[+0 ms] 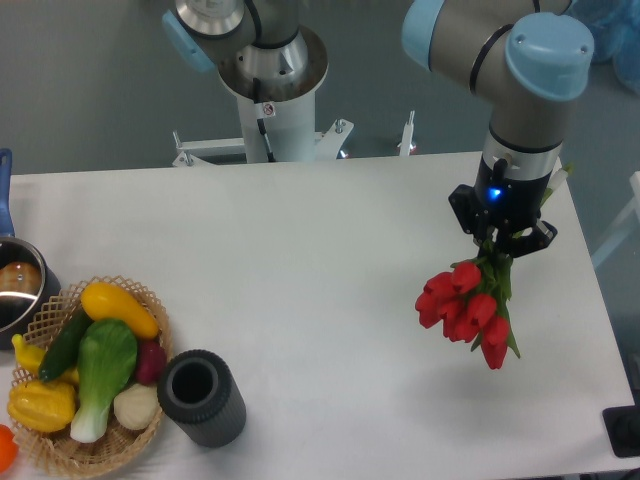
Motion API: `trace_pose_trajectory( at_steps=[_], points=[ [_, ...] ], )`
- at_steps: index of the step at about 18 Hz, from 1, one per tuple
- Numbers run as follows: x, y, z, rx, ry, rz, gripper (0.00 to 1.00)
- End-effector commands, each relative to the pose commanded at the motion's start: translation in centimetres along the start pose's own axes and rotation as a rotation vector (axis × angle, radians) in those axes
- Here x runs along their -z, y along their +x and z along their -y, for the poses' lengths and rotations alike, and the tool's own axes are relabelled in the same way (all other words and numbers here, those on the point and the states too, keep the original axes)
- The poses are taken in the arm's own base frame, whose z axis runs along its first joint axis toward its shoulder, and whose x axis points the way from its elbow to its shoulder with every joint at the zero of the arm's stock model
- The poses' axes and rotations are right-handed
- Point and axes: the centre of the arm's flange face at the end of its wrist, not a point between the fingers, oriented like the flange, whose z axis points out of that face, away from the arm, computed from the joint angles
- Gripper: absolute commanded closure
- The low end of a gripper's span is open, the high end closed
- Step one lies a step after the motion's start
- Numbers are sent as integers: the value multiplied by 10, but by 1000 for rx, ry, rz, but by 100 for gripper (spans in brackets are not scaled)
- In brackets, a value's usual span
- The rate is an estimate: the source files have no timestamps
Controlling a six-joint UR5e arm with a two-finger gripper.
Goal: Insert the flowers into the vase
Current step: 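Carry the held red tulip bunch toward the dark grey vase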
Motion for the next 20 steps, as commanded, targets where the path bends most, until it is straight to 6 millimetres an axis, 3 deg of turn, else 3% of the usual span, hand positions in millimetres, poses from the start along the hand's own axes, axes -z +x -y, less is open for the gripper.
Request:
trace_pose_trajectory(
  at_steps=[4,7,10,15,20],
  points=[
    [-3,3,2,-4,3,-7,100],
    [10,10,5,-2,29,0,100],
    [8,14,11,-12,37,-6,100],
    [26,39,32,8,233,-31,100],
    [38,45,50,82,391,-12,100]
  ],
)
